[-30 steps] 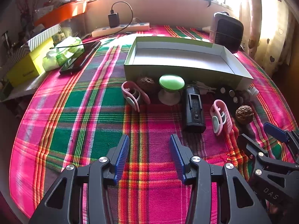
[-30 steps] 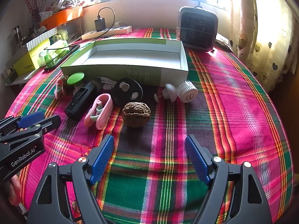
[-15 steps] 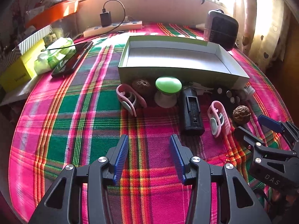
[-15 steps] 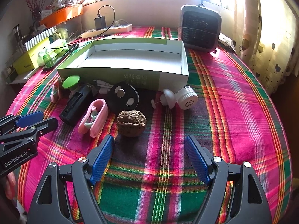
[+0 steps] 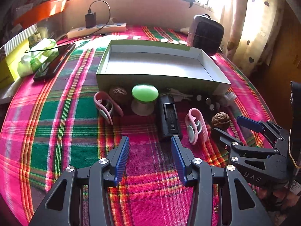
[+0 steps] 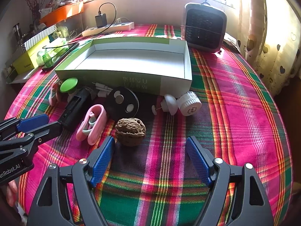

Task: Organize objects
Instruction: 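Move the right tool to the walnut while the left tool approaches the black cylinder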

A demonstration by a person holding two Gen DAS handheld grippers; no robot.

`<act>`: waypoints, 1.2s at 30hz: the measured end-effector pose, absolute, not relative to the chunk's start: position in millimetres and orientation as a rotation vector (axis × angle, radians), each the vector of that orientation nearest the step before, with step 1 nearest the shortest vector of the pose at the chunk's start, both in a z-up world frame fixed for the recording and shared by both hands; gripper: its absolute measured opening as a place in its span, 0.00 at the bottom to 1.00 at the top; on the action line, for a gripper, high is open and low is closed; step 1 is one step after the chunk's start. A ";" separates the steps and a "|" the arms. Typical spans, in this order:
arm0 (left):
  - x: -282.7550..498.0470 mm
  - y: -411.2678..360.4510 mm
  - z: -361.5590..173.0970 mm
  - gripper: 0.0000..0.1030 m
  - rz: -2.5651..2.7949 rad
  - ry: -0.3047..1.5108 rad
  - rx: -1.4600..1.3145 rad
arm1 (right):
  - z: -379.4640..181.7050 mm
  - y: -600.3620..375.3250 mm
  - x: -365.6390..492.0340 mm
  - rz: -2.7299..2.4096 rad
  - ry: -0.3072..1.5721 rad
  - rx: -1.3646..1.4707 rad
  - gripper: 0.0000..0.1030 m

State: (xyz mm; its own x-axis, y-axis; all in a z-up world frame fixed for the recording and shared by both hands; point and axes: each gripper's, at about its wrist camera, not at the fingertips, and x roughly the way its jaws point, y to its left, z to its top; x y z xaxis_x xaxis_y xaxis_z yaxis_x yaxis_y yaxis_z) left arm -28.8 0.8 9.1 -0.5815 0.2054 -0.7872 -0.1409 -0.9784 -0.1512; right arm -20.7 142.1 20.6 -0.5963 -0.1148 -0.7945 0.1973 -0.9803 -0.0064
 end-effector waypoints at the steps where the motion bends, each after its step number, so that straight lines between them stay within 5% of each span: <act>1: -30.2 1.5 9.4 0.42 2.622 -0.115 -1.324 | 20.7 142.0 -21.9 -2.655 0.139 1.313 0.76; 9: -34.5 7.4 15.6 0.42 2.597 -0.112 -1.304 | 20.5 140.6 -24.0 -2.642 0.150 1.304 0.76; 28: -55.7 22.3 7.8 0.42 2.592 -0.030 -1.382 | 24.7 147.6 -27.0 -2.637 0.117 1.269 0.39; 36: -63.9 26.4 6.9 0.42 2.605 0.011 -1.375 | 24.2 148.2 -27.6 -2.626 0.114 1.269 0.36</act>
